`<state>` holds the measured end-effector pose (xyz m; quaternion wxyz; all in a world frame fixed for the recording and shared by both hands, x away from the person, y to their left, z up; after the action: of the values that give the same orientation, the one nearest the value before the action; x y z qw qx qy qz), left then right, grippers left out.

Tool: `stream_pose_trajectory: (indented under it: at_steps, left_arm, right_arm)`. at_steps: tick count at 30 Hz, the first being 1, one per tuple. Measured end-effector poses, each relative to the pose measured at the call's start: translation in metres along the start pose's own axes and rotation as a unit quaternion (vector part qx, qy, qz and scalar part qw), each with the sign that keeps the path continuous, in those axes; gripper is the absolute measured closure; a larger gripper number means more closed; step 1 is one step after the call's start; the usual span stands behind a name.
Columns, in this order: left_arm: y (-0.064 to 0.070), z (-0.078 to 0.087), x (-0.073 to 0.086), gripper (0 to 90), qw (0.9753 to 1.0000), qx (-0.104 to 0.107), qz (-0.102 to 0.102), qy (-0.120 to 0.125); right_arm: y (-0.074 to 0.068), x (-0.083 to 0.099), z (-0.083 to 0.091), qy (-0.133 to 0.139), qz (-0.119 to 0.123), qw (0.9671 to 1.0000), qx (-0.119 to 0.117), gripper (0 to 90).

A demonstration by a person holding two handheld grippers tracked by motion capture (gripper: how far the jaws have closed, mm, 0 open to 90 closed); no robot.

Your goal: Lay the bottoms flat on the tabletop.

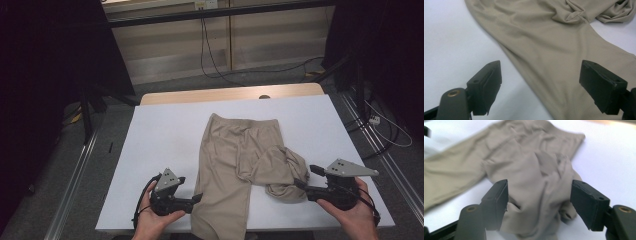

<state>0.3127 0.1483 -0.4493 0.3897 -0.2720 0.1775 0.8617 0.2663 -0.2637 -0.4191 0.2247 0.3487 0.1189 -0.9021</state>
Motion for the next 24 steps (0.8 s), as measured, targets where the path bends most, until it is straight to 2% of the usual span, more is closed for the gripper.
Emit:
stream_pose_trajectory:
  at_steps: [1, 2, 3, 6, 8, 10, 12, 14, 18, 21, 24]
  left_arm:
    - [0.000, 0.000, 0.000, 18.4, 1.0000, 0.000, 0.000, 0.000]
    - [0.000, 0.000, 0.000, 18.4, 1.0000, 0.000, 0.000, 0.000]
    - [0.000, 0.000, 0.000, 18.4, 1.0000, 0.000, 0.000, 0.000]
    - [0.000, 0.000, 0.000, 18.4, 1.0000, 0.000, -0.001, 0.000]
    - [0.000, 0.000, 0.000, 18.4, 1.0000, 0.000, -0.001, 0.001]
    - [0.000, 0.001, 0.000, 18.4, 1.0000, 0.000, -0.001, 0.002]
    - [0.000, 0.001, 0.000, 18.4, 1.0000, 0.001, 0.000, 0.002]
    - [0.000, 0.001, 0.000, 18.4, 1.0000, 0.001, 0.000, 0.004]
    - [-0.001, 0.001, 0.000, 18.2, 1.0000, -0.002, 0.003, 0.004]
    - [-0.001, 0.001, 0.000, 18.2, 1.0000, -0.001, 0.002, 0.005]
    - [-0.001, 0.001, 0.000, 18.2, 1.0000, 0.000, 0.002, 0.004]
  right_arm:
    - [-0.003, -0.001, 0.001, 0.001, 0.001, 1.0000, -0.008, 34.5]
    - [-0.008, -0.001, 0.000, -0.001, 0.013, 0.9995, -0.029, 40.9]
    - [-0.012, -0.001, -0.002, -0.004, 0.019, 0.9991, -0.037, 44.9]
    - [-0.031, 0.000, -0.016, -0.038, 0.053, 0.9949, -0.076, 58.8]
    - [-0.038, 0.002, -0.026, -0.066, 0.069, 0.9920, -0.083, 61.6]
    - [-0.044, 0.006, -0.041, -0.099, 0.083, 0.9877, -0.088, 57.7]
    - [-0.043, 0.008, -0.052, -0.120, 0.082, 0.9863, -0.078, 49.0]
    - [-0.042, 0.008, -0.057, -0.128, 0.085, 0.9856, -0.072, 44.3]
    - [-0.038, 0.008, -0.062, -0.125, 0.093, 0.9869, -0.043, 33.8]
    - [-0.037, 0.007, -0.060, -0.115, 0.096, 0.9884, -0.029, 31.1]
    - [-0.030, 0.005, -0.060, -0.105, 0.090, 0.9903, -0.004, 25.4]
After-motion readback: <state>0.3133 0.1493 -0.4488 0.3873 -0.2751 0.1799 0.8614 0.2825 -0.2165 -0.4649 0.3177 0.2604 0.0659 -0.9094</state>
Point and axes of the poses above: each handheld gripper's, and its own axes: z roughly backward along the jaws, x roughly out of its underside, y roughly to its right, the point moved 3 cm from there along -z, roughly forward along the jaws, and after that the axes turned 14 degrees about -y, right-handed, at the moved point
